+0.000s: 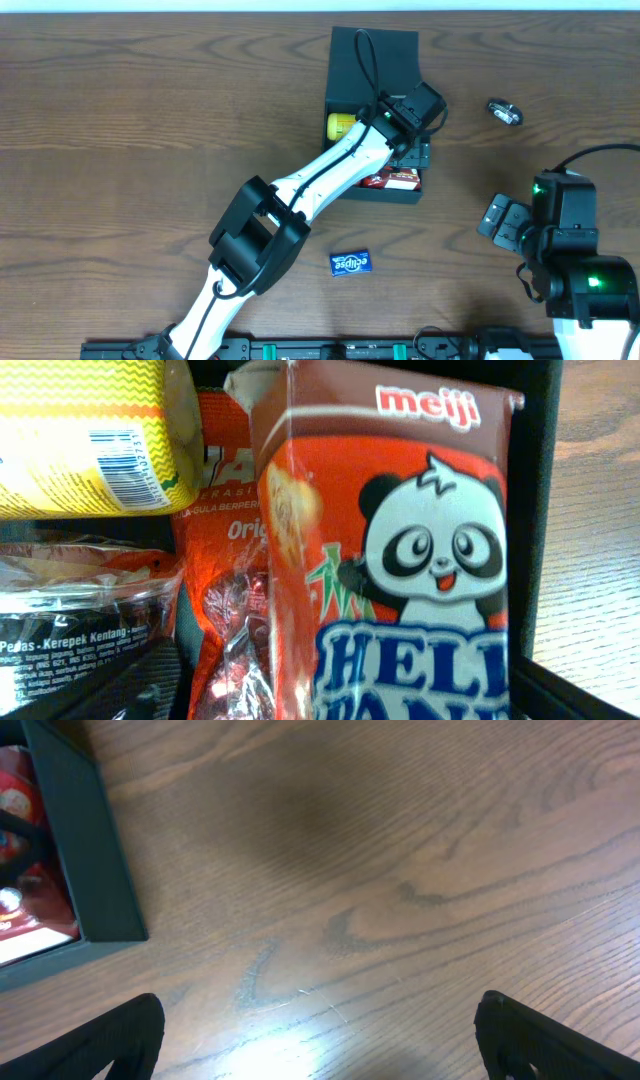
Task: Pack container
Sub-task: 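Lift the Hello Panda box and lower it into the black box, then open the left gripper and withdraw it up and left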
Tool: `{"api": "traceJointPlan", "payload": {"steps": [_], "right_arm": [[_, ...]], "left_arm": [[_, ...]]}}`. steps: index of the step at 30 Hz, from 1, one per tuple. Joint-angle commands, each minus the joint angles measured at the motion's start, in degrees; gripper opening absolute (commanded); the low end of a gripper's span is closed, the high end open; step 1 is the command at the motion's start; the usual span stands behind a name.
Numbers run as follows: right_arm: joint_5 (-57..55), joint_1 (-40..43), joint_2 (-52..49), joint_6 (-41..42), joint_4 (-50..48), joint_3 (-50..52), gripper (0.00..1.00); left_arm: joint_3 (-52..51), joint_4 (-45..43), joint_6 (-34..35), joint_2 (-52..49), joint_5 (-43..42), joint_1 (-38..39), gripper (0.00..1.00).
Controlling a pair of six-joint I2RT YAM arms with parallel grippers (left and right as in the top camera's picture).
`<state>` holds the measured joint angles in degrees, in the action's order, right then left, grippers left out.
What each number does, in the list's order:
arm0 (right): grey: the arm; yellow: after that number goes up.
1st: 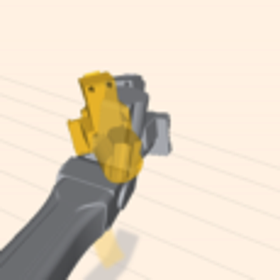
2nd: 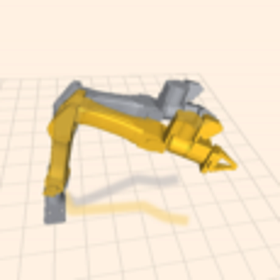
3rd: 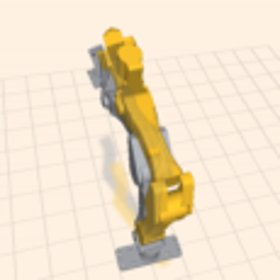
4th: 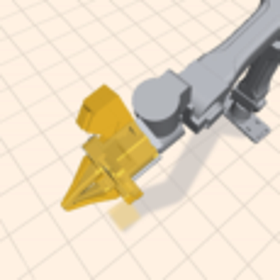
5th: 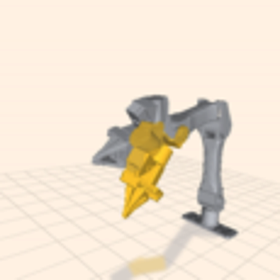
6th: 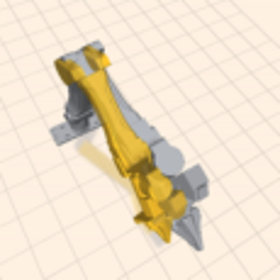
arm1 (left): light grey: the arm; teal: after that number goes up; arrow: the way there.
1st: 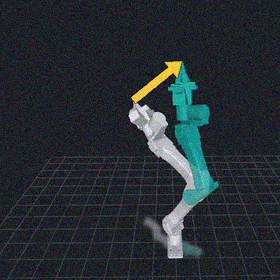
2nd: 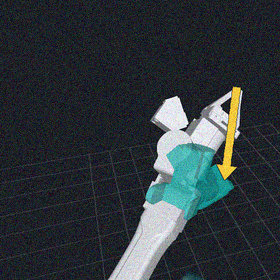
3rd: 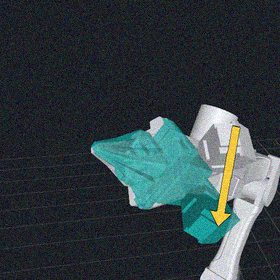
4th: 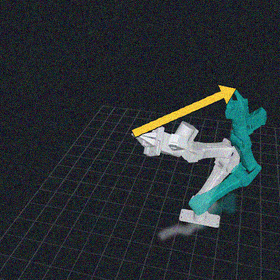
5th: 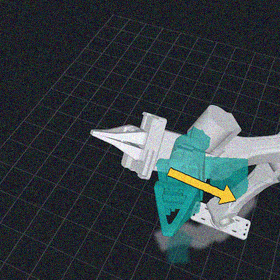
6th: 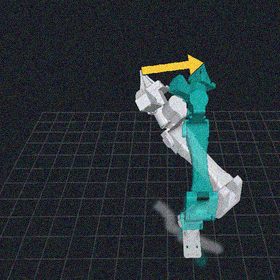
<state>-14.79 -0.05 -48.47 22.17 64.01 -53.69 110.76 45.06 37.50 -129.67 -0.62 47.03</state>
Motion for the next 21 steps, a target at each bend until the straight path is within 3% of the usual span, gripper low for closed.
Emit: {"api": "traceJointPlan", "payload": {"steps": [1,10,13,17,21], "right_arm": [[0.02,0.79,0.37,0.92,-0.15,0.20,0.99],[6.67,0.79,1.27,-6.82,-4.09,-0.22,0.99],[7.96,0.76,3.17,-8.26,-4.02,-1.84,0.99],[21.16,0.76,6.10,-15.72,-4.59,-2.93,0.99],[31.26,0.76,6.38,-17.42,-4.92,-2.84,0.99]], "left_arm": [[1.73,0.57,-0.24,-1.03,1.03,-0.07,0.96],[17.84,13.42,-8.85,-1.01,1.90,-0.24,0.95],[25.18,21.46,-9.55,-0.72,7.19,-0.31,0.96],[35.30,35.52,-10.69,0.59,16.50,-1.57,0.95],[41.79,46.03,-10.69,5.20,17.57,-5.33,0.95]]}}
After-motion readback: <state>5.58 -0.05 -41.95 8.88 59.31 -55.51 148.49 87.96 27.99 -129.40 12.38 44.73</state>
